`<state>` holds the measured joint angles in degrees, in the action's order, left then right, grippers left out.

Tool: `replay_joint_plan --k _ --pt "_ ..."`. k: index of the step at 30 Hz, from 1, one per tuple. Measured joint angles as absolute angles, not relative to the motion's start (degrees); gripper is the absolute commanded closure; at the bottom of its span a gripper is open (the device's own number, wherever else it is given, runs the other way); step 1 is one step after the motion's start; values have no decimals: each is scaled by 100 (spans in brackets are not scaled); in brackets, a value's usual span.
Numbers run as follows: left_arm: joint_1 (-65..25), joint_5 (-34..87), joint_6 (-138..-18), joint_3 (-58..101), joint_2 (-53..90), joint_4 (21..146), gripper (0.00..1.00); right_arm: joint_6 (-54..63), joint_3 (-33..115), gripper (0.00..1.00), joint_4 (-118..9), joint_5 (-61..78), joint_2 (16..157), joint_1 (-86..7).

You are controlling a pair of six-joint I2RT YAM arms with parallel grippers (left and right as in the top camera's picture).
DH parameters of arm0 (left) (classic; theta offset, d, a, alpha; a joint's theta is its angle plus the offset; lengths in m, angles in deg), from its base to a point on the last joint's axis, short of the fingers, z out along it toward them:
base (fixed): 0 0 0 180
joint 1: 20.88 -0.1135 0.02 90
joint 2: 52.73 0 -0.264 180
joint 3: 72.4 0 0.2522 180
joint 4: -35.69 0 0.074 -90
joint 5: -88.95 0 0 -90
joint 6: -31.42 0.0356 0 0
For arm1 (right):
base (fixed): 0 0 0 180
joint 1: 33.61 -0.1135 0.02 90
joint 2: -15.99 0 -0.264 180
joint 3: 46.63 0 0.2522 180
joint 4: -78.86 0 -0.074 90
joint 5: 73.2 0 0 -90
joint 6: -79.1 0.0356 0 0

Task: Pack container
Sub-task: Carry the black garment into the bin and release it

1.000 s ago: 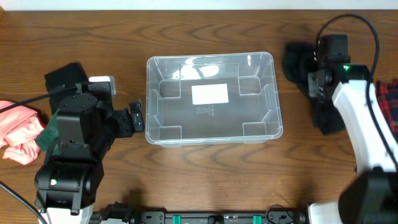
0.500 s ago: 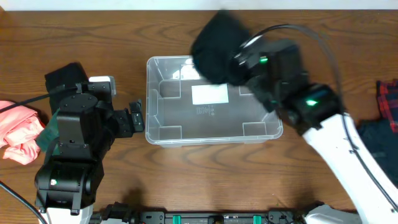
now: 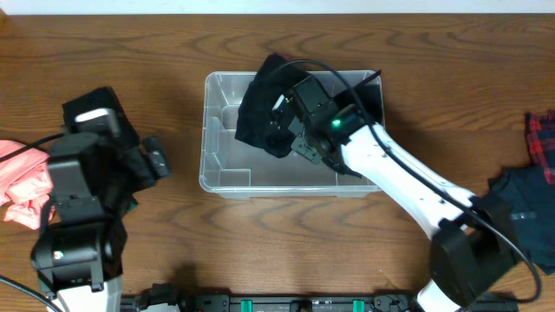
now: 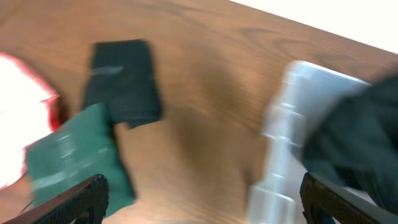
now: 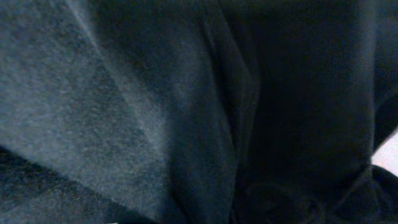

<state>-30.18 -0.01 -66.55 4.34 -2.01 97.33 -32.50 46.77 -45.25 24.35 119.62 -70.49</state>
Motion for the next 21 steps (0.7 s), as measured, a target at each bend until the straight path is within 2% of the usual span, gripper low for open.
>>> replay_joint_plan --k 5,10,12,14,15,16,17,21 --pt "-3818 -31 -6797 434 50 9871 2 -3252 4655 99 -4568 2328 12262 -7193" --pt "-3967 -40 -6854 434 221 9925 2 -3405 4651 98 -4503 2262 12262 -7366" --pt "-3969 -40 -6878 434 243 9936 2 -3475 4653 74 -4431 2219 12262 -7421" --pt "-3975 -40 -6891 434 247 9939 2 -3480 4651 61 -4422 2201 12262 -7449" --pt "-3975 -40 -6895 434 247 9939 2 -3475 4651 41 -4459 2230 12262 -7454" --pt "-3978 -40 -6897 434 247 9939 2 -3412 4653 27 -4490 2271 12262 -7456" --pt "-3980 -40 -6906 434 247 9939 2 -3314 4651 1 -4544 2413 12262 -7454" --pt "-3982 -40 -6908 434 247 9939 2 -2929 4644 1 -4652 3054 12100 -7449"
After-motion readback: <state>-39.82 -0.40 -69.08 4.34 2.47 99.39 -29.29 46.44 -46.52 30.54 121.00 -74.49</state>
